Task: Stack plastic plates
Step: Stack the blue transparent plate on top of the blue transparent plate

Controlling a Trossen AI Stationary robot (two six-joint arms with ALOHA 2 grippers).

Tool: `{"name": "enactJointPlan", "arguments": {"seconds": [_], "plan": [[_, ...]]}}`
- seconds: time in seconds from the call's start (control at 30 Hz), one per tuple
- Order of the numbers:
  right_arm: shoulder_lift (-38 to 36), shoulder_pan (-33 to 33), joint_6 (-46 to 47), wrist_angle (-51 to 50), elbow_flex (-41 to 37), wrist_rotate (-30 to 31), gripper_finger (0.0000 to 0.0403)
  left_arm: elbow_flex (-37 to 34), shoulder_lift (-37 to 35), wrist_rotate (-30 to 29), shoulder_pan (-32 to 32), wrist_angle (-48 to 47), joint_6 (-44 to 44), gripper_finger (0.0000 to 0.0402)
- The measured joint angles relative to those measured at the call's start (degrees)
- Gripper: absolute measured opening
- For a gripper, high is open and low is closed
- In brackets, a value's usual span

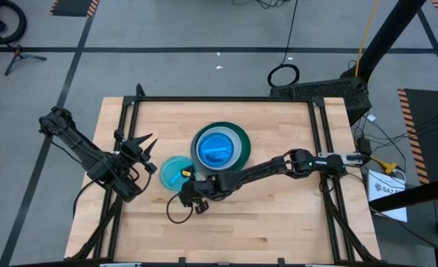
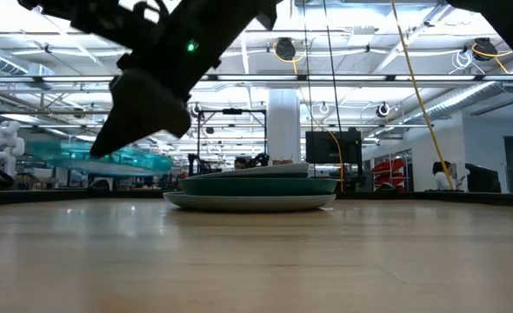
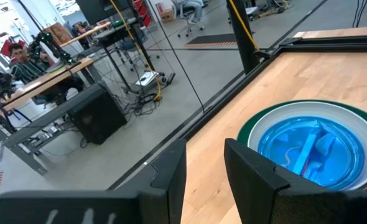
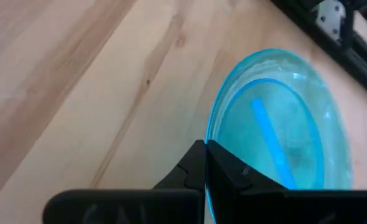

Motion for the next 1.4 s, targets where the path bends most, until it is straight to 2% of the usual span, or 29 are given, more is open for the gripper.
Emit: {"name": "enactJointPlan", "arguments": {"seconds": [0.27, 0.43, 0.73, 0.87, 1.07, 1.3, 1.4], "plan": [[-3.57, 0.0, -0.47, -1.82, 0.02, 0.22, 0.0, 0.0, 0.0, 0.01, 0.0, 0.01, 0.0, 0.0118], [-5.57, 0.02, -0.72, -5.09, 0.03, 3.41, 0.0, 0.02, -0.02, 0.0, 0.01, 0.01, -0.02, 0.0118], [-9.18, -0.88, 1.72, -19.01, 0.07, 11.74, 0.0, 0.0, 0.0, 0.02, 0.0, 0.23, -0.02, 0.0118], [-10.49, -2.32, 4.52, -24.54, 0.07, 13.24, 0.0, 0.0, 0.0, 0.02, -0.01, 0.37, -0.04, 0.0118], [-11.52, -5.21, 8.69, -32.32, 0.07, 13.27, 0.0, 0.0, -0.01, 0.07, 0.0, 0.88, 0.16, 0.0118], [-11.71, -8.36, 12.62, -36.95, 0.07, 13.01, 0.0, 0.0, 0.0, 1.55, 0.01, 1.36, 1.16, 0.0118], [-11.71, -9.2, 14.13, -37.12, 0.07, 9.06, 0.0, 0.02, -0.02, 1.57, 0.01, 1.36, 1.18, 0.0118]]}}
